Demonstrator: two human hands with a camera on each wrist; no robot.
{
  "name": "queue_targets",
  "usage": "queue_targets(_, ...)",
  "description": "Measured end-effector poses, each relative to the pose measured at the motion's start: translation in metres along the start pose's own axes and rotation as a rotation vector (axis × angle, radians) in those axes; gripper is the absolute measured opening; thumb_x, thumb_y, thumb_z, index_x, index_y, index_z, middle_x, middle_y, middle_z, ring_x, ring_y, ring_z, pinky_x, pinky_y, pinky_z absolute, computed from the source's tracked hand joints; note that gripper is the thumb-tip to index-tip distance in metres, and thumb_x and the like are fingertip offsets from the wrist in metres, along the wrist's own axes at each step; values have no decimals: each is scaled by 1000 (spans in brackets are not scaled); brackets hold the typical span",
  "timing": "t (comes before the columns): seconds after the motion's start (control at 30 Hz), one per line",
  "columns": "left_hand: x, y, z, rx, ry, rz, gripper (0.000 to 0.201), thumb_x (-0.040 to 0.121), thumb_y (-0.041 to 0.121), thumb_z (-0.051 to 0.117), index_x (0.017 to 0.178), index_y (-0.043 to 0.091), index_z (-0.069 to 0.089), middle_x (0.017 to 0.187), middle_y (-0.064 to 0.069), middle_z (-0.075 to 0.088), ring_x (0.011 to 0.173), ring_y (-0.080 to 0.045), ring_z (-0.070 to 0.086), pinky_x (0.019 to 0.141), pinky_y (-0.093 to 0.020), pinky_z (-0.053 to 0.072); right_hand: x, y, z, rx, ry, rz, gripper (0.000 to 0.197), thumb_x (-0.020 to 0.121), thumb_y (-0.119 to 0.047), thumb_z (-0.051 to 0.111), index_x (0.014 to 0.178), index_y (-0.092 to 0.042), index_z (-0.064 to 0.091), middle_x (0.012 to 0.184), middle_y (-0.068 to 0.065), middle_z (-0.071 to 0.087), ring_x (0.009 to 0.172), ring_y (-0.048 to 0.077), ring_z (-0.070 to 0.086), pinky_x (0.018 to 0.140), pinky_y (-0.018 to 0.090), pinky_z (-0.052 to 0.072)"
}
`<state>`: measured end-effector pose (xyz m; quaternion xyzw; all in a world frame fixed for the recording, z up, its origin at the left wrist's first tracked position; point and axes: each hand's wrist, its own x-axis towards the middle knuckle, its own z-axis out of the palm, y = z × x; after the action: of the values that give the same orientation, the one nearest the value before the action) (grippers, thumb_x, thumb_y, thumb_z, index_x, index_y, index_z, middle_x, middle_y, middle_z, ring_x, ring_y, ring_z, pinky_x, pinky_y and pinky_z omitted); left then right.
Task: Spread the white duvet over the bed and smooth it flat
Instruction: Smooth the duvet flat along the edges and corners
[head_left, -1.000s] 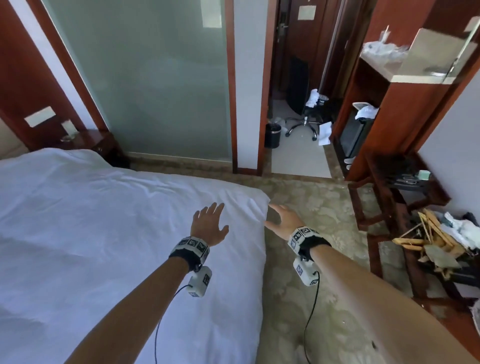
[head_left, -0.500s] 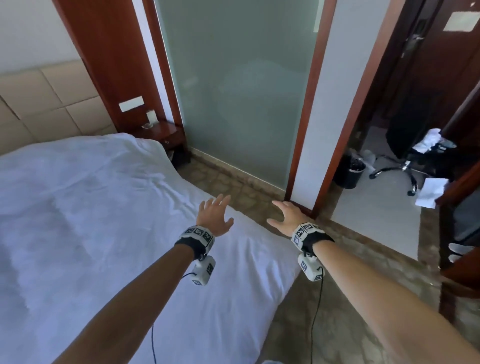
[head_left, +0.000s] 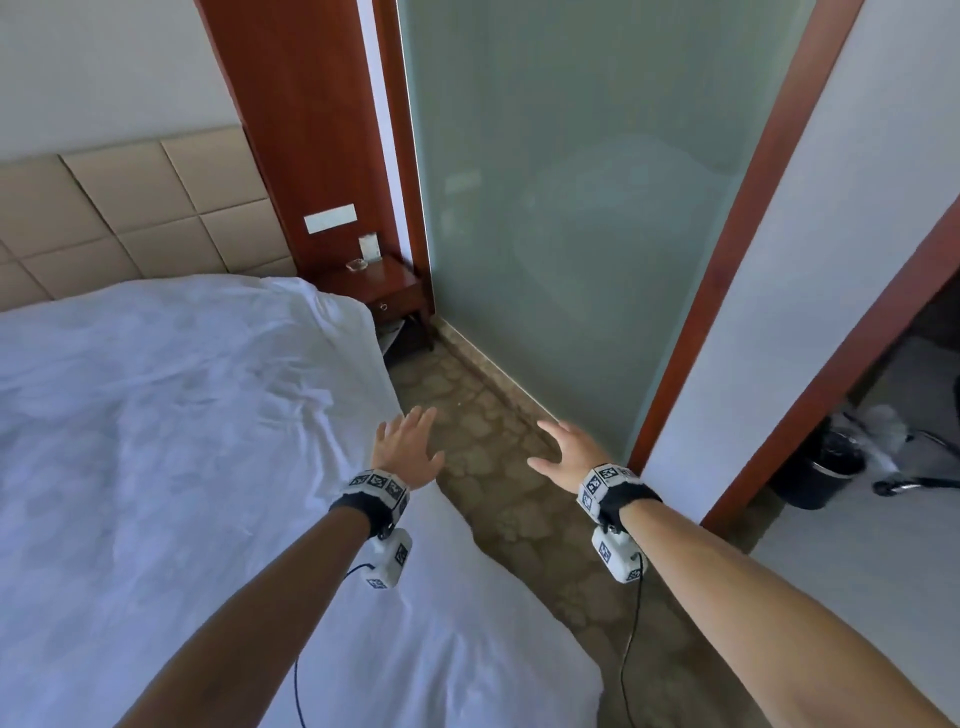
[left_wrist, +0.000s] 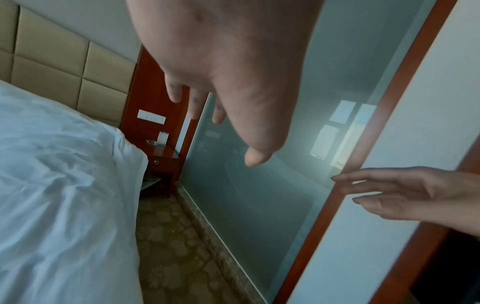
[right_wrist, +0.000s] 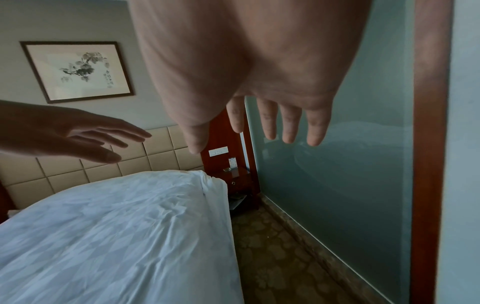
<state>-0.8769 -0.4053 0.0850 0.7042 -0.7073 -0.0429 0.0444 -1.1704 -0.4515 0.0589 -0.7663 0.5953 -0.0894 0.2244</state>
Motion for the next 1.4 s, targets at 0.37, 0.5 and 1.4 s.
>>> queue_targets(0.37,205,38,53,-4,-8,-356,76,91,54,50,156,31,19,163,-2,22,146,-33,26,120,-53,18,297,90,-45,-57,-173,-298,79,80,-66,59,149,-38,35,157,1,37,142,21,38,115,39,35)
queue_targets(0.5,265,14,34,1,-5,-509,77,89,56,48,155,31,19,163,-3,23,146,-32,27,119,-54,19,396,68,-67,-71,-246,-409,78,81,-67,58,150,-39,32,159,0,33,144,20,37,114,41,37)
queue_targets(1.4,813,-378,-30,75,-3,-849,76,89,50,57,154,29,23,160,-1,27,144,-31,31,119,-52,20,1126,-222,-14,-3,-443,-643,75,85,-53,67,149,-27,40,146,6,48,132,25,50,108,39,42)
